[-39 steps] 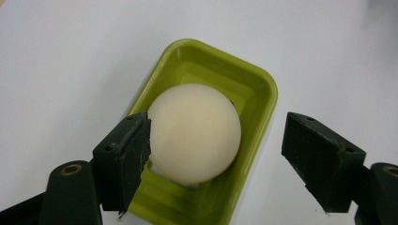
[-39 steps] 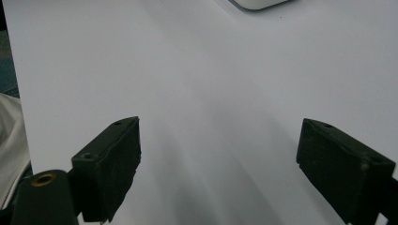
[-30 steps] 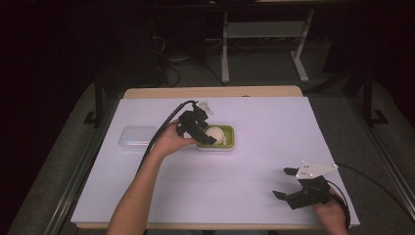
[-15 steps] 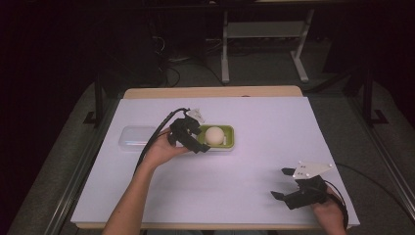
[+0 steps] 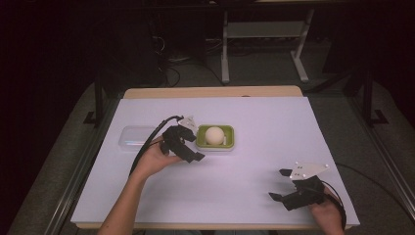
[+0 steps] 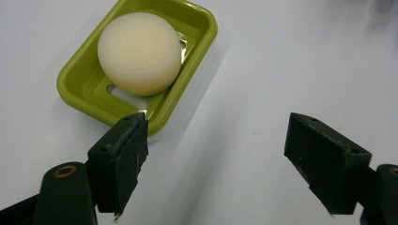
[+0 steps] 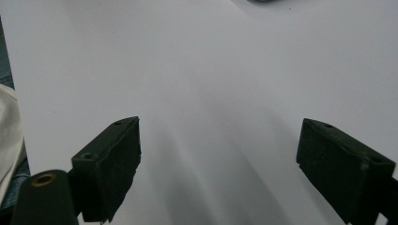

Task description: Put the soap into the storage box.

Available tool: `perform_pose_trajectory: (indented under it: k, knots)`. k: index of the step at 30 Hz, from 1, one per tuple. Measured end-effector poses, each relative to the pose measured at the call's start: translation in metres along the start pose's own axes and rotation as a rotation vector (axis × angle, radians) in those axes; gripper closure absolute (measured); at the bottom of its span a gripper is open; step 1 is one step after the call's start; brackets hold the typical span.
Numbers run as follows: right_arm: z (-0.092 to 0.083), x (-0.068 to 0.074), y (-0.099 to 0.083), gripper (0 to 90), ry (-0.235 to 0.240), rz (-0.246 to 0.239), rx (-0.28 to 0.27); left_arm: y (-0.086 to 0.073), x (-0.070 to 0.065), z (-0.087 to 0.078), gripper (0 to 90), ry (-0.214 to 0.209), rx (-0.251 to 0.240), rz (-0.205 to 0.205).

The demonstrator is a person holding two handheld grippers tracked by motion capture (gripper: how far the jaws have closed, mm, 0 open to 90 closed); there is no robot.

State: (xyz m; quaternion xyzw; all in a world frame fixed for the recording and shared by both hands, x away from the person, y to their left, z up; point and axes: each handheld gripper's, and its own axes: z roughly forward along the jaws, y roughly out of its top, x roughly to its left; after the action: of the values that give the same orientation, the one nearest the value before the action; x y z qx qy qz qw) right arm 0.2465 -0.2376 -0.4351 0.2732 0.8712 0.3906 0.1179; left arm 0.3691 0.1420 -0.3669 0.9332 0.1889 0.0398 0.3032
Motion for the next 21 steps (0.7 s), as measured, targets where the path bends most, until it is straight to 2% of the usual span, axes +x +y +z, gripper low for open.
perform_pose_trajectory:
  k: [2, 7, 9, 10, 14, 16, 17, 18, 20, 21]
  knots:
    - [-0.001, 0.001, 0.0, 13.3, 0.0, -0.005, 0.002, -0.002, -0.002, -0.002, 21.4, 0.004, 0.005, 0.005]
    - [-0.006, 0.005, 0.003, 13.3, -0.002, -0.001, -0.032, -0.013, -0.007, -0.006, 21.3, 0.011, -0.008, 0.005]
    - [-0.005, 0.005, 0.002, 13.3, -0.007, 0.0, -0.018, -0.018, -0.01, -0.006, 20.4, 0.014, -0.002, -0.001]
    - [-0.005, 0.005, 0.001, 13.3, -0.007, -0.001, -0.015, -0.02, -0.011, -0.007, 20.4, 0.017, 0.004, 0.011]
    - [-0.004, 0.006, -0.001, 13.3, -0.014, 0.004, -0.002, -0.029, -0.015, -0.008, 20.5, 0.008, -0.001, 0.009]
    - [-0.004, 0.005, -0.001, 13.4, -0.018, 0.01, -0.001, -0.032, -0.017, -0.009, 20.5, 0.012, 0.001, 0.023]
    - [-0.004, 0.005, -0.002, 13.4, -0.019, 0.012, 0.0, -0.034, -0.018, -0.009, 20.5, 0.008, -0.007, 0.01]
    - [-0.005, 0.006, -0.002, 13.3, -0.02, 0.014, 0.001, -0.035, -0.019, -0.009, 20.5, 0.011, -0.011, 0.018]
    - [-0.005, 0.006, -0.003, 13.3, -0.019, 0.012, 0.005, -0.04, -0.021, -0.01, 20.5, 0.007, -0.018, 0.003]
    - [-0.005, 0.006, -0.003, 13.4, -0.02, 0.013, 0.006, -0.042, -0.021, -0.011, 20.5, 0.011, -0.02, 0.009]
